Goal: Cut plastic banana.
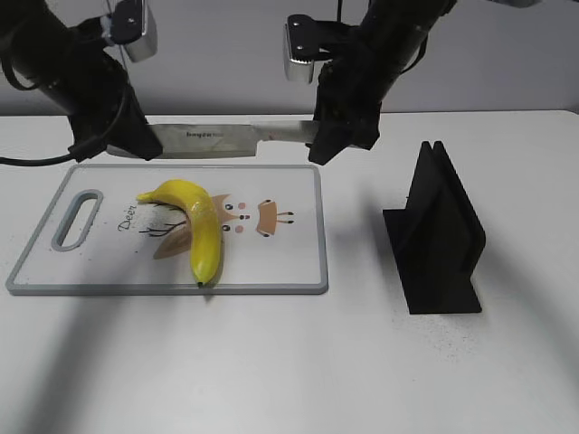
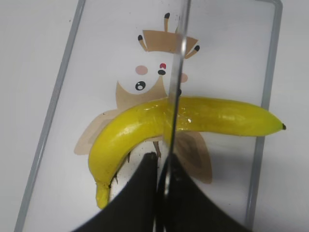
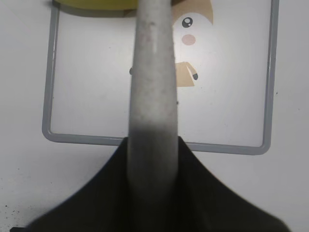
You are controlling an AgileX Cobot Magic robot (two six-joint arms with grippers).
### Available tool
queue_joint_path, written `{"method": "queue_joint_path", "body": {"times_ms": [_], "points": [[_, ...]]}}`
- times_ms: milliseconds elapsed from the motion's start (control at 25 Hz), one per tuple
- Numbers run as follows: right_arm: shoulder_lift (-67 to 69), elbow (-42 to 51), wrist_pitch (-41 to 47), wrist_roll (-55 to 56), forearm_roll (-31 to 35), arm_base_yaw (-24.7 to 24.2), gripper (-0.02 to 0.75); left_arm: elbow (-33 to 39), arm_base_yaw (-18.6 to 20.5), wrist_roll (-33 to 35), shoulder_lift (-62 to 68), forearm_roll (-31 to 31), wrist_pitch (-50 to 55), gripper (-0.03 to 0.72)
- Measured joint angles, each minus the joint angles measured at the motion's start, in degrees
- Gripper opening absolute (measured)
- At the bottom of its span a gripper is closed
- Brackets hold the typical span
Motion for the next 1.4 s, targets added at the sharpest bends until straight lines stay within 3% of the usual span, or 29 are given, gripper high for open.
{"method": "queue_joint_path", "body": {"times_ms": [360, 760, 1400], "points": [[1.1, 0.0, 0.3, 0.3, -0.1, 0.0, 0.161, 1.2, 0.0, 0.0, 1.6, -0.4, -0.6, 0.001], [8.4, -0.3, -1.0, 4.2, -4.1, 0.5, 0.170, 10.1, -0.8, 1.0, 7.3, -3.6, -12.9, 0.006], [9.0, -0.8, -0.8, 4.5, -4.0, 0.5, 0.172, 10.3, -0.7, 1.3, 7.6, -5.0, -13.3, 0.008]]}}
